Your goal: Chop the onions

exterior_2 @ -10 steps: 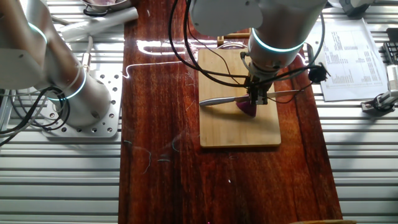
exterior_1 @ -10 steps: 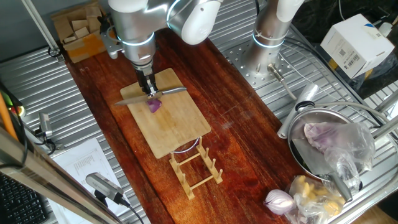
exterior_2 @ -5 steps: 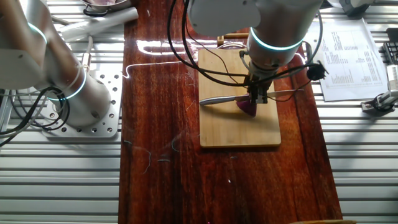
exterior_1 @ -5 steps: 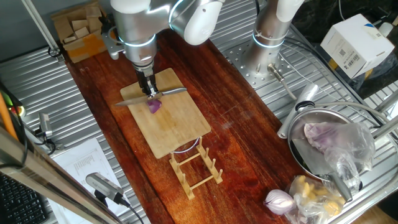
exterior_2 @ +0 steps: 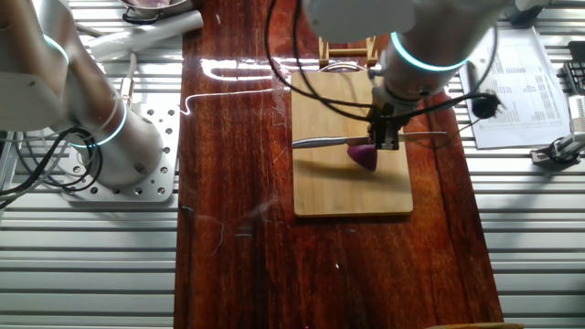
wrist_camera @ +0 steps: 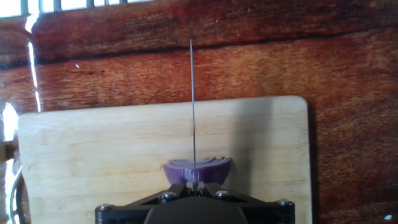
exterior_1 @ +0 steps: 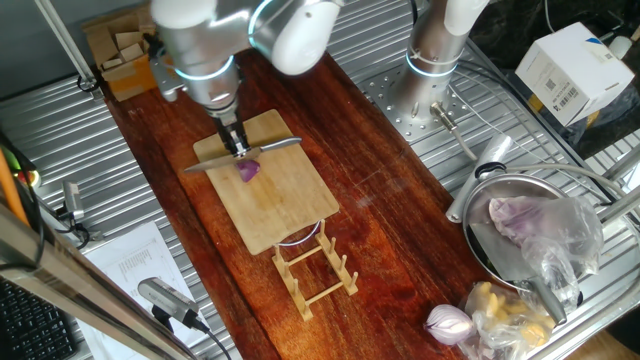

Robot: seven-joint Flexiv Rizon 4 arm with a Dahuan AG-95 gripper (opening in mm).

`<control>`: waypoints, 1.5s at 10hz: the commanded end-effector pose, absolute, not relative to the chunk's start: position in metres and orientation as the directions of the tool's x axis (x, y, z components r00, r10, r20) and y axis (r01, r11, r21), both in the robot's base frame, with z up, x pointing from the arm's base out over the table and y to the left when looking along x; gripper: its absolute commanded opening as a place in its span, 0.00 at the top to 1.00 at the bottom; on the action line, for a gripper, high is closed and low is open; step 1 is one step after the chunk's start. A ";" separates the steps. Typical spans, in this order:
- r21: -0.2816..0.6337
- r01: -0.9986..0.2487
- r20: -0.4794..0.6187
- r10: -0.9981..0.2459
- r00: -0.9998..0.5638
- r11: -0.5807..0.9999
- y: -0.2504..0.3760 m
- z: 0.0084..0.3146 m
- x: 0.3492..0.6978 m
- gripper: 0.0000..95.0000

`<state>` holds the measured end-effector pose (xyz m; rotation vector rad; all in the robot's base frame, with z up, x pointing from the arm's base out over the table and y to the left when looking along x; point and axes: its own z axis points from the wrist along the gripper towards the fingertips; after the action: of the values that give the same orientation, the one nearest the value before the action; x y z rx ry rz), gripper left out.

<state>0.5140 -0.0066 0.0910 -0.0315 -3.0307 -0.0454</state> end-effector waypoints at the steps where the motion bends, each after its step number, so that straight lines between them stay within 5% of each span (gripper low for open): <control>1: 0.028 0.010 0.149 0.006 -0.989 1.000 -0.008 0.095 0.517 1.00; 15: 0.065 0.010 0.217 -0.004 -0.976 0.998 -0.009 0.086 0.528 1.00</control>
<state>0.5294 -0.0084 0.0860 -0.0025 -2.9200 -0.1003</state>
